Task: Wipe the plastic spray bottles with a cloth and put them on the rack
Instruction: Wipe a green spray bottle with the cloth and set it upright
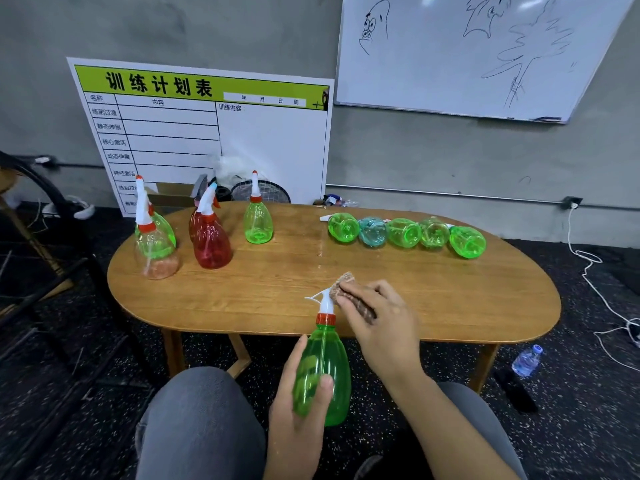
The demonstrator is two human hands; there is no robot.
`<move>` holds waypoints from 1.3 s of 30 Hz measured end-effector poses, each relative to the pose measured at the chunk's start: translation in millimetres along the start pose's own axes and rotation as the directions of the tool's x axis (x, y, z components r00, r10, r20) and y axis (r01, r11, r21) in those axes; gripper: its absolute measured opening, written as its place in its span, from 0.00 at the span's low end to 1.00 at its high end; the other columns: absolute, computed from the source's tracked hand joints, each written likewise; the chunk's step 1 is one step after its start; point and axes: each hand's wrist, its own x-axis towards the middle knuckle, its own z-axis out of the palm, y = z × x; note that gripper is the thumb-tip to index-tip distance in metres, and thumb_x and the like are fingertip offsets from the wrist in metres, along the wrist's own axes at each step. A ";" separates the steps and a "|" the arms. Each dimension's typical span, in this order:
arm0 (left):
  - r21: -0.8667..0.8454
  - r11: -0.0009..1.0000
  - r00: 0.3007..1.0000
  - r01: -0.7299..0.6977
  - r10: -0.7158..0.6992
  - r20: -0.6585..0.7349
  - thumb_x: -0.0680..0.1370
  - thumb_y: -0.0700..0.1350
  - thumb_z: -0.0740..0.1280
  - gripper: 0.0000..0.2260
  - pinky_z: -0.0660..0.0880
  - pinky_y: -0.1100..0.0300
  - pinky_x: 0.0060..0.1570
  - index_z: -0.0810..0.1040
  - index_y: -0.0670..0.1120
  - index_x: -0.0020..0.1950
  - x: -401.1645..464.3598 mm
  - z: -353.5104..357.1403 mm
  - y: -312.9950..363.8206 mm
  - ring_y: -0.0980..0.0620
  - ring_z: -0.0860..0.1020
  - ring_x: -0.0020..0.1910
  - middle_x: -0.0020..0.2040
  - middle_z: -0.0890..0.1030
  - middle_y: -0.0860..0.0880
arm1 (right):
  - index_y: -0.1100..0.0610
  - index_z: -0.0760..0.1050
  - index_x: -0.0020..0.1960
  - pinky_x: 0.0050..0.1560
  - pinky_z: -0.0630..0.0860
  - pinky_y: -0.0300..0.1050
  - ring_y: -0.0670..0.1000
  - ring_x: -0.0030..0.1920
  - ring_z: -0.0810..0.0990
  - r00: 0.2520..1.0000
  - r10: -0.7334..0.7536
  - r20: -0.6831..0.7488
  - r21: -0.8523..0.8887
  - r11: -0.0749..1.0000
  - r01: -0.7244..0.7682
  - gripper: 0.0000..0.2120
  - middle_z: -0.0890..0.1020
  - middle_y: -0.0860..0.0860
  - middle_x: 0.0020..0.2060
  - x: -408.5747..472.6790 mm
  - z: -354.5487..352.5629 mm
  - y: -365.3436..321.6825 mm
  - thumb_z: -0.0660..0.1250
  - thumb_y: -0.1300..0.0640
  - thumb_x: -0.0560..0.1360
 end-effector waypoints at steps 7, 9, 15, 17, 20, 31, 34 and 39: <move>0.002 1.000 0.998 -0.001 0.001 -0.069 0.72 0.63 0.72 0.33 0.79 0.57 0.60 0.72 0.63 0.77 0.6 -2.4 -0.9 0.61 0.82 0.64 0.65 0.82 0.65 | 0.40 0.83 0.62 0.43 0.82 0.44 0.42 0.44 0.81 0.920 -0.190 0.343 0.138 0.979 0.151 0.25 0.80 0.38 0.47 2.1 5.9 -3.4 0.60 0.27 0.77; 0.027 1.000 0.999 0.009 -0.008 -0.048 0.72 0.64 0.72 0.33 0.80 0.55 0.60 0.72 0.66 0.77 0.1 -2.0 -0.8 0.61 0.82 0.63 0.66 0.82 0.65 | 0.41 0.83 0.63 0.41 0.83 0.45 0.40 0.42 0.80 0.939 -0.150 0.308 0.054 0.989 0.140 0.27 0.78 0.38 0.46 11.6 2.0 -3.0 0.58 0.28 0.76; 0.064 0.998 1.000 0.012 -0.010 -0.023 0.70 0.68 0.71 0.31 0.82 0.52 0.59 0.70 0.74 0.74 -1.8 -2.4 -1.9 0.60 0.83 0.62 0.67 0.81 0.65 | 0.42 0.84 0.61 0.43 0.82 0.40 0.40 0.41 0.80 0.941 -0.085 0.327 0.049 0.996 0.073 0.17 0.79 0.37 0.47 24.6 -5.8 -7.3 0.68 0.39 0.76; 0.058 0.998 0.999 0.016 -0.014 -0.034 0.71 0.67 0.71 0.30 0.81 0.52 0.60 0.71 0.74 0.73 -1.3 -2.3 -2.8 0.61 0.82 0.62 0.67 0.81 0.65 | 0.41 0.84 0.60 0.45 0.81 0.40 0.41 0.45 0.80 0.872 -0.163 0.462 0.112 0.986 0.126 0.17 0.79 0.38 0.47 19.0 -5.4 -11.4 0.68 0.38 0.76; 0.046 0.999 0.999 0.015 -0.014 -0.032 0.70 0.67 0.70 0.29 0.81 0.56 0.58 0.71 0.75 0.72 -0.6 -1.1 -0.3 0.63 0.83 0.60 0.64 0.81 0.67 | 0.41 0.83 0.62 0.43 0.83 0.42 0.41 0.43 0.80 0.896 -0.151 0.417 0.025 0.988 0.154 0.20 0.78 0.37 0.46 22.6 -8.5 -13.8 0.64 0.36 0.75; 0.006 0.999 0.998 0.031 -0.031 -0.054 0.71 0.65 0.71 0.29 0.81 0.50 0.61 0.72 0.73 0.73 0.5 -2.3 0.2 0.59 0.83 0.63 0.67 0.81 0.64 | 0.42 0.84 0.60 0.45 0.83 0.47 0.42 0.44 0.81 0.908 -0.125 0.399 0.103 0.990 0.091 0.20 0.81 0.39 0.47 20.8 -7.4 -6.6 0.66 0.34 0.75; 0.024 1.000 0.999 0.019 -0.018 -0.043 0.71 0.66 0.71 0.29 0.81 0.53 0.60 0.72 0.74 0.73 -0.3 -1.5 1.0 0.60 0.82 0.62 0.66 0.81 0.65 | 0.43 0.84 0.60 0.42 0.84 0.47 0.42 0.41 0.81 0.982 -0.009 0.189 -0.017 1.000 0.012 0.19 0.80 0.38 0.47 28.9 -7.0 -0.3 0.66 0.37 0.75; 0.016 1.000 0.997 0.019 -0.017 -0.077 0.71 0.66 0.70 0.29 0.81 0.53 0.58 0.72 0.74 0.72 0.3 -2.2 1.5 0.61 0.83 0.60 0.65 0.82 0.66 | 0.41 0.85 0.59 0.49 0.82 0.44 0.41 0.47 0.81 0.894 -0.095 0.439 0.117 0.992 0.048 0.17 0.81 0.37 0.49 18.3 -4.6 -14.0 0.68 0.37 0.74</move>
